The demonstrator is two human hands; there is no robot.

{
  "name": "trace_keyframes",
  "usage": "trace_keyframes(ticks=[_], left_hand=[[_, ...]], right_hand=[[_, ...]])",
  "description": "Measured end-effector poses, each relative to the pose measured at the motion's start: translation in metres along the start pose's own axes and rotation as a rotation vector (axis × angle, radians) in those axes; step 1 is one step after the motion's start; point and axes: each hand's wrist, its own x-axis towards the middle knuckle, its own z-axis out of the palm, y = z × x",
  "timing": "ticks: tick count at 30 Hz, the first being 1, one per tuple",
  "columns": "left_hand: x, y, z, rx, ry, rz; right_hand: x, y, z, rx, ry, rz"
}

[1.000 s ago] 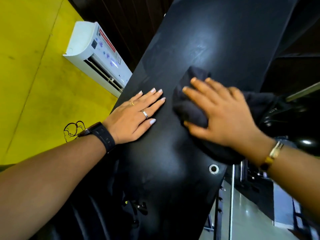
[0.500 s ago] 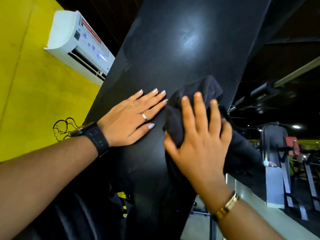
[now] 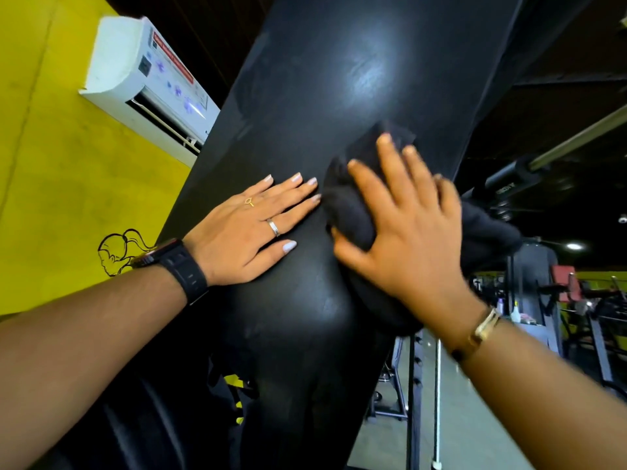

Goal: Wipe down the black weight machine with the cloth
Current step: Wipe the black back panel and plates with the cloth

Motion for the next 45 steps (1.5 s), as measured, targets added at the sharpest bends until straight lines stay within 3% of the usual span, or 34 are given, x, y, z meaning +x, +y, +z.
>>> trace_keyframes(ticks=[5,9,15,20,26,32,36,45], left_hand=[[-0.001,-0.001,-0.002,0.003,-0.017,-0.011],[-0.001,0.0,-0.001,-0.004,-0.026,-0.012],[-0.001,0.001,-0.001,-0.012,-0.017,-0.019],[-0.002,0.002,-0.001,-0.001,-0.028,-0.029],[-0.002,0.002,-0.001,-0.026,-0.023,-0.037],[-0.002,0.0,-0.001,-0.022,-0.025,-0.026],[-0.002,-0.001,-0.001,-0.018,-0.018,-0.026],[-0.002,0.002,-0.001,-0.029,-0.011,-0.03]], right_hand=[[0.03,0.012,0.005,-0.011,0.049,0.246],[0.004,-0.009,0.006,-0.011,0.069,0.314],[-0.057,-0.051,-0.001,0.024,0.037,0.31],[-0.11,-0.076,-0.005,0.059,-0.015,0.159],[-0.072,-0.034,-0.008,0.086,-0.009,0.001],[0.011,0.011,0.002,0.012,0.08,0.153],[0.02,0.004,0.005,0.007,0.08,0.259],[-0.069,-0.051,-0.006,0.084,-0.004,0.122]])
